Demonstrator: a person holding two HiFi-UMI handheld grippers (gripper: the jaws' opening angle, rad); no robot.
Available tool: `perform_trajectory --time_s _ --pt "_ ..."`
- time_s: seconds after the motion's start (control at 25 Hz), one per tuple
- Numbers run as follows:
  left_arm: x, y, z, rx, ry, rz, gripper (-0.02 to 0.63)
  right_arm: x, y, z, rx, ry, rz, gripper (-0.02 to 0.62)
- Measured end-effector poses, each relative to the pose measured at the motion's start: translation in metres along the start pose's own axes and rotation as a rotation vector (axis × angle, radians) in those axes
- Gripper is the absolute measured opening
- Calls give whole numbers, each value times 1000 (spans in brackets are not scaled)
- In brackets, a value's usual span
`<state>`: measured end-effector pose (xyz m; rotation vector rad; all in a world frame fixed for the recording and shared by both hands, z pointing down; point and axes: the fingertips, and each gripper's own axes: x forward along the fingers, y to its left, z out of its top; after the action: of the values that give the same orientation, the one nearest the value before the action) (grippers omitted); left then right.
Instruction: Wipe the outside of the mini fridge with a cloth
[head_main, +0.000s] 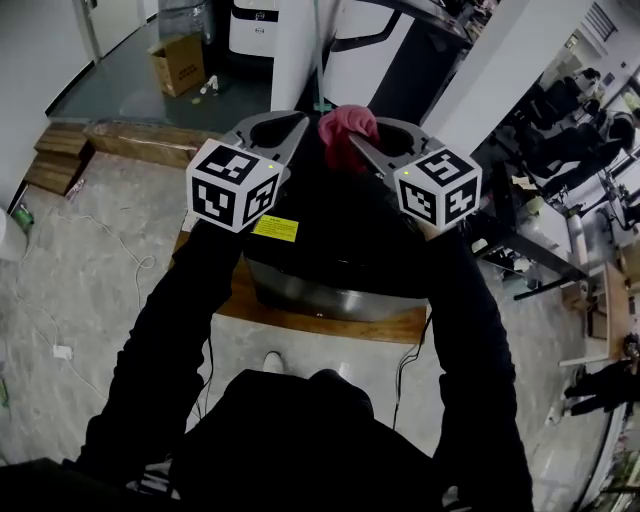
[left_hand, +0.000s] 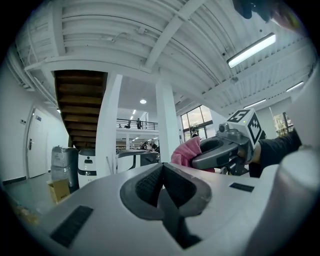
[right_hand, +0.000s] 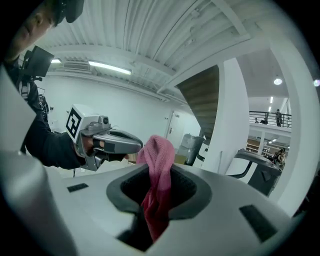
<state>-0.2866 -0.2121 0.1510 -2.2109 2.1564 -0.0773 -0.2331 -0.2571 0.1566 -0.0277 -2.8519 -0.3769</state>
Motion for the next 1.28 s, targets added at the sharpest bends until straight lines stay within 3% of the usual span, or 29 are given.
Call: perform_trajectory --time_s 0.24,0.52,0.72,1.04,1.28 --pt "25 38 -30 -24 61 57 6 67 -28 -24 -16 99 48 98" --pt "40 62 -70 -61 149 92 6 137 -40 -80 -15 272 124 98" --pt "43 74 -90 -68 185 120 6 171 -34 -108 -104 365 149 98" --pt "45 63 -98 -51 213 102 6 179 -28 -126 -258 440 130 84" --pt "48 41 -87 -48 206 62 6 161 -36 -135 -270 493 89 84"
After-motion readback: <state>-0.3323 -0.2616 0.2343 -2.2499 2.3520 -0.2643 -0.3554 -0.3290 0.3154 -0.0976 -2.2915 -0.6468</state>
